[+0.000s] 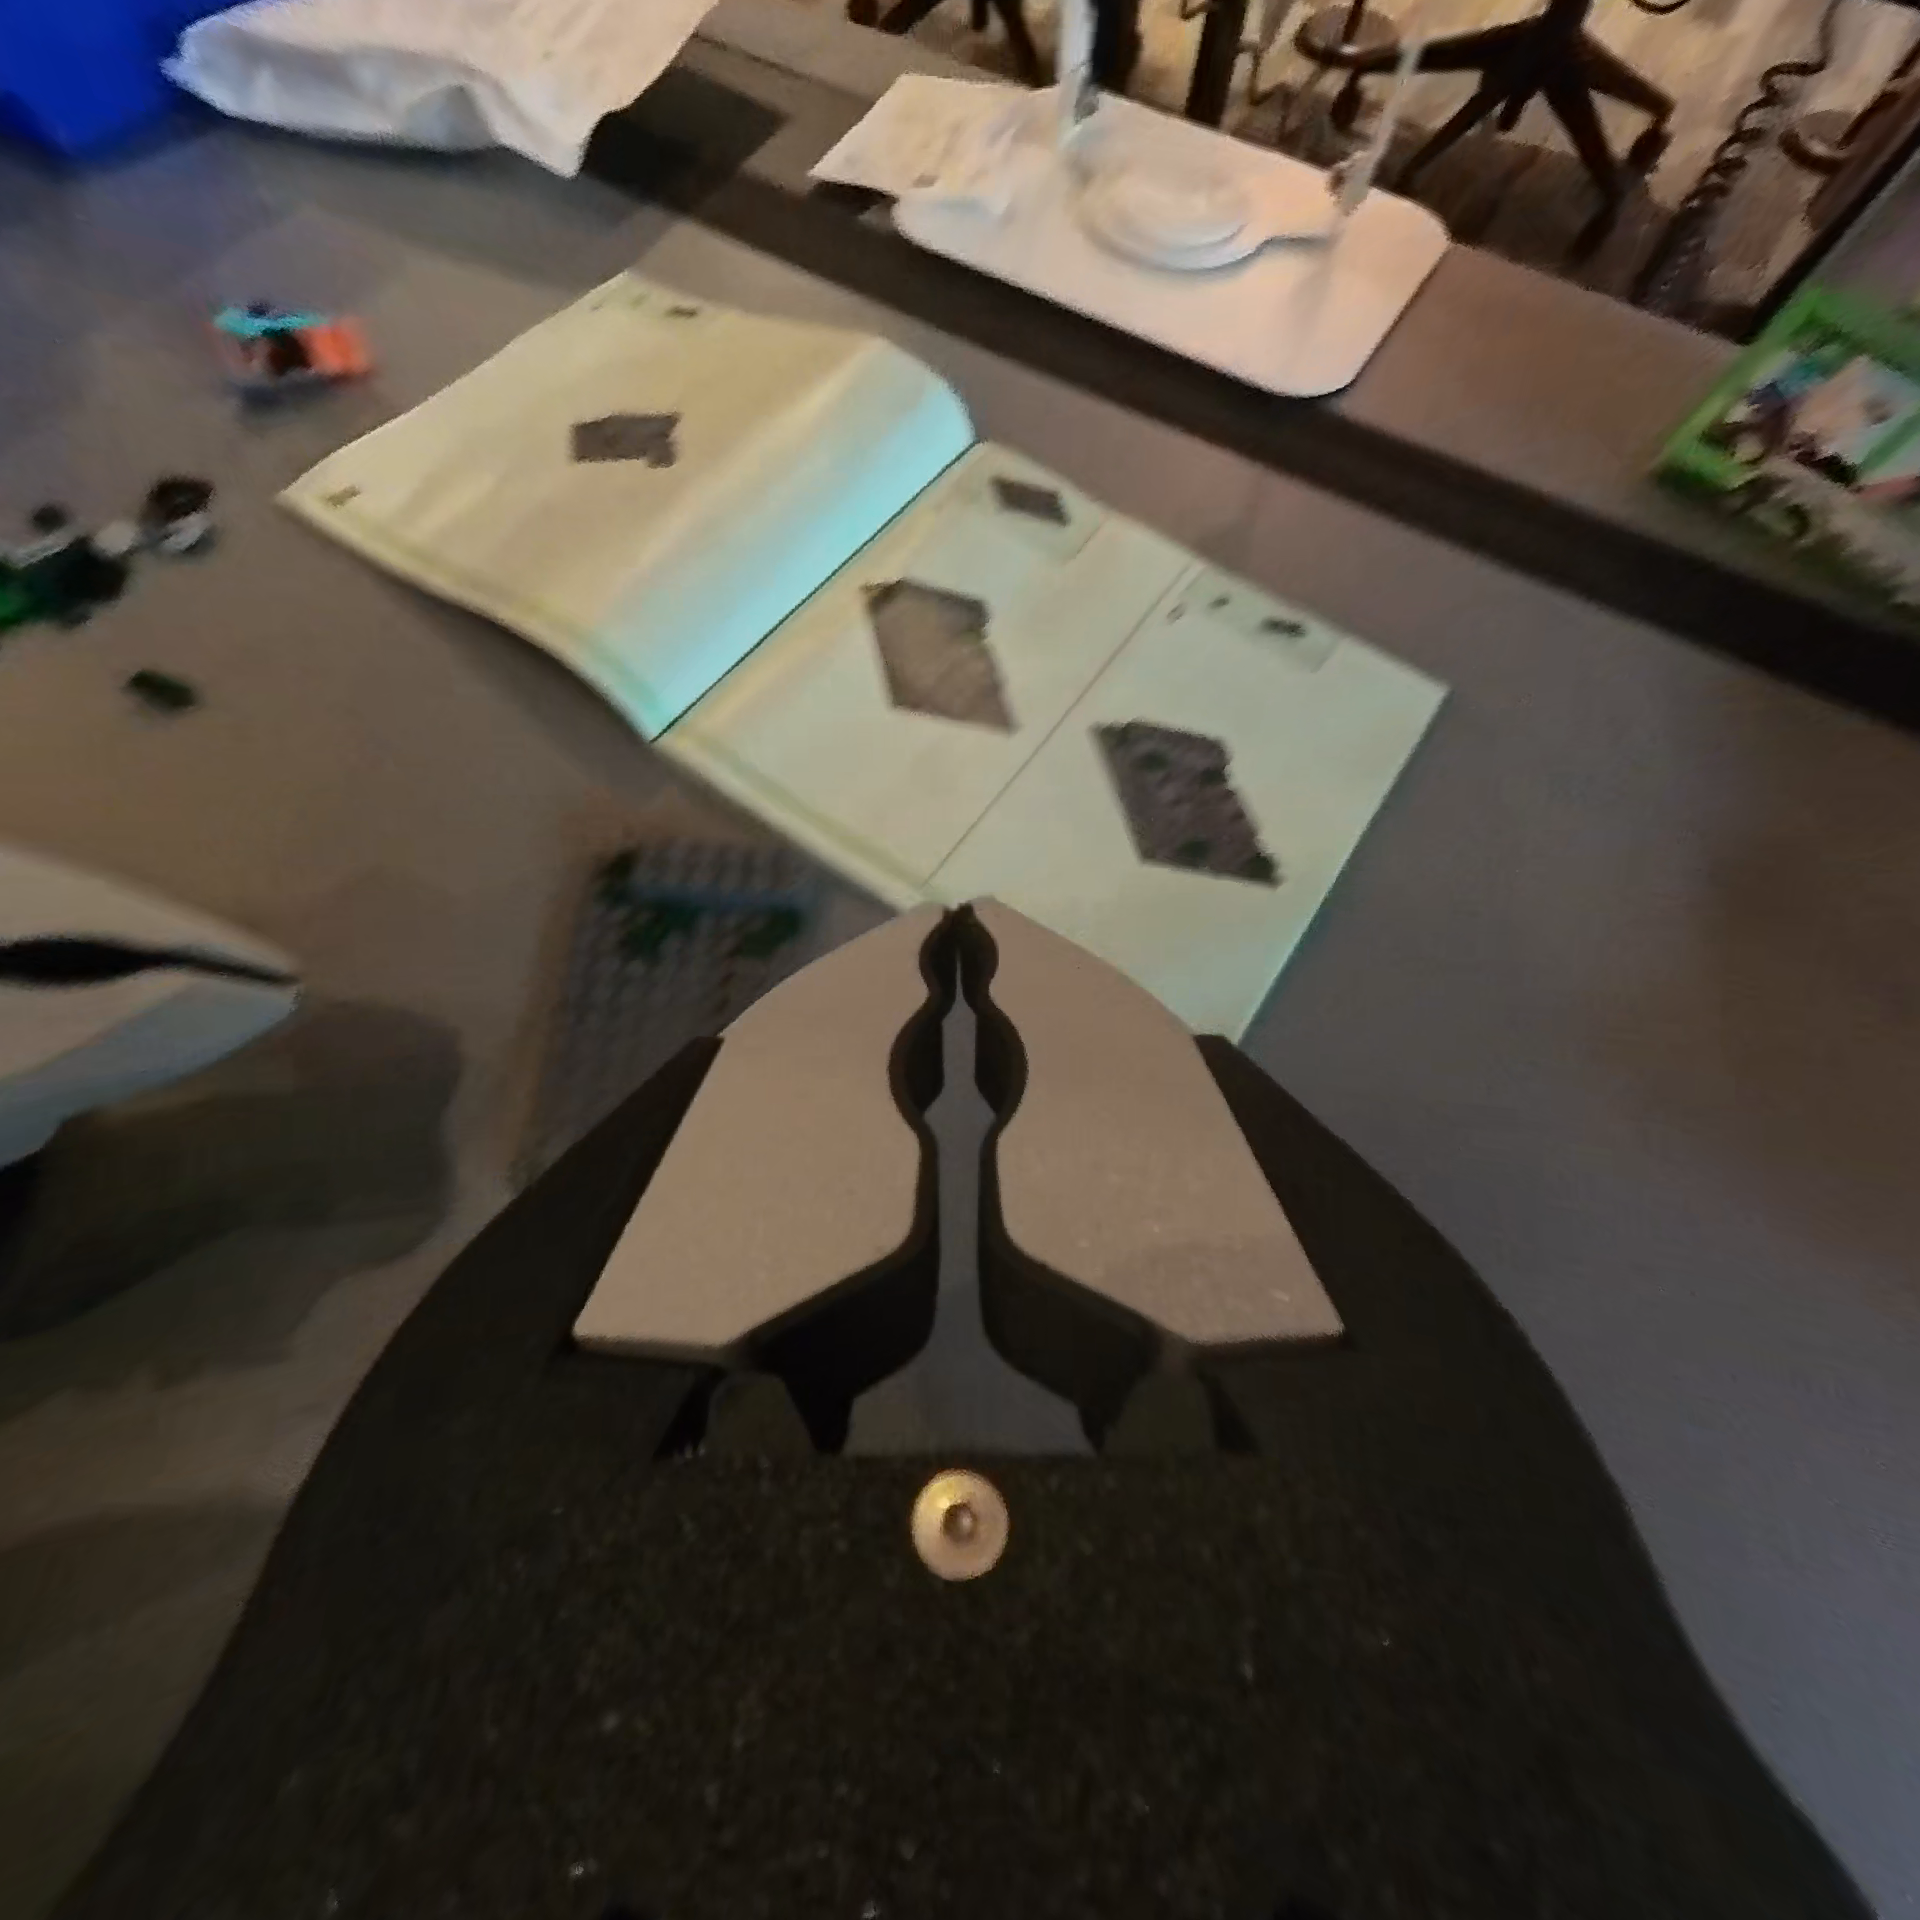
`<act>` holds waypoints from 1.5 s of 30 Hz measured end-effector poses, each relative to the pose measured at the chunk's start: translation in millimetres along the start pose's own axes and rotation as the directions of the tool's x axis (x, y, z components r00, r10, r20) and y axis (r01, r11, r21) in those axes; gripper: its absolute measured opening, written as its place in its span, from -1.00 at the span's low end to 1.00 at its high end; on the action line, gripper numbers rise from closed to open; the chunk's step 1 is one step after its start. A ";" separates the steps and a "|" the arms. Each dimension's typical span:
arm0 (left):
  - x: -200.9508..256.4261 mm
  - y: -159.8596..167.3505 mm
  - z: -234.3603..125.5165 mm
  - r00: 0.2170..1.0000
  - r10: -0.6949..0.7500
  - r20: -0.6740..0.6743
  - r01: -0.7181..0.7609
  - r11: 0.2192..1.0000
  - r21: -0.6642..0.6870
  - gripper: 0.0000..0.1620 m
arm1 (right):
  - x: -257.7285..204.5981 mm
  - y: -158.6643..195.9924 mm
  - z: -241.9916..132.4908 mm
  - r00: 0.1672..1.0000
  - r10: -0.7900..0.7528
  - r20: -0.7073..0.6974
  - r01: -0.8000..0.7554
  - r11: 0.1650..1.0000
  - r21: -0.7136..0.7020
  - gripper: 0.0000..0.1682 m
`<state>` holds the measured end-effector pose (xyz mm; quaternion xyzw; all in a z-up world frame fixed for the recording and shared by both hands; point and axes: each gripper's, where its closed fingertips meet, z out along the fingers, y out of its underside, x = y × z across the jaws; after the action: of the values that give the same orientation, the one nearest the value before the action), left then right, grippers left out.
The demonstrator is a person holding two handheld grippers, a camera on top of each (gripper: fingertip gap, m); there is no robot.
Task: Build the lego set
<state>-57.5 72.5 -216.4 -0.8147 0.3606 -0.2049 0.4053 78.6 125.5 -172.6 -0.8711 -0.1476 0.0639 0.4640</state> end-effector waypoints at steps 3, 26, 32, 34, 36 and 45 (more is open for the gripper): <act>-3.1 -2.5 1.2 1.000 0.000 -0.004 0.000 1.000 0.002 -1.00 | 14.1 -4.0 12.2 1.000 0.009 -0.019 -0.010 1.000 -0.015 -1.00; -41.7 -69.6 73.0 0.999 0.042 -0.001 -0.042 0.997 -0.063 -1.00 | 55.5 21.3 75.6 0.999 0.054 -0.003 -0.054 0.988 -0.146 -1.00; -53.4 -66.9 96.1 1.000 0.030 0.007 -0.029 0.995 -0.099 -1.00 | 54.1 31.1 78.9 0.997 0.076 0.015 -0.073 0.984 -0.160 -1.00; -54.5 -66.6 100.7 0.999 0.036 0.008 -0.035 0.994 -0.105 -1.00 | 55.3 33.1 78.7 0.997 0.072 0.007 -0.070 0.984 -0.164 -1.00; -54.5 -67.1 103.4 0.999 0.038 0.006 -0.037 0.994 -0.106 -1.00 | 55.5 33.8 78.3 0.997 0.071 0.004 -0.070 0.984 -0.163 -1.00; -53.3 -68.9 104.1 0.999 0.046 0.001 -0.046 0.994 -0.100 -1.00 | 57.1 35.3 78.0 0.999 0.052 -0.011 -0.053 0.985 -0.163 -1.00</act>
<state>1.8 194.3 -224.1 -0.8258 0.3883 -0.1760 0.3692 120.3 186.5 -244.2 -0.9100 -0.1276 0.0608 0.3898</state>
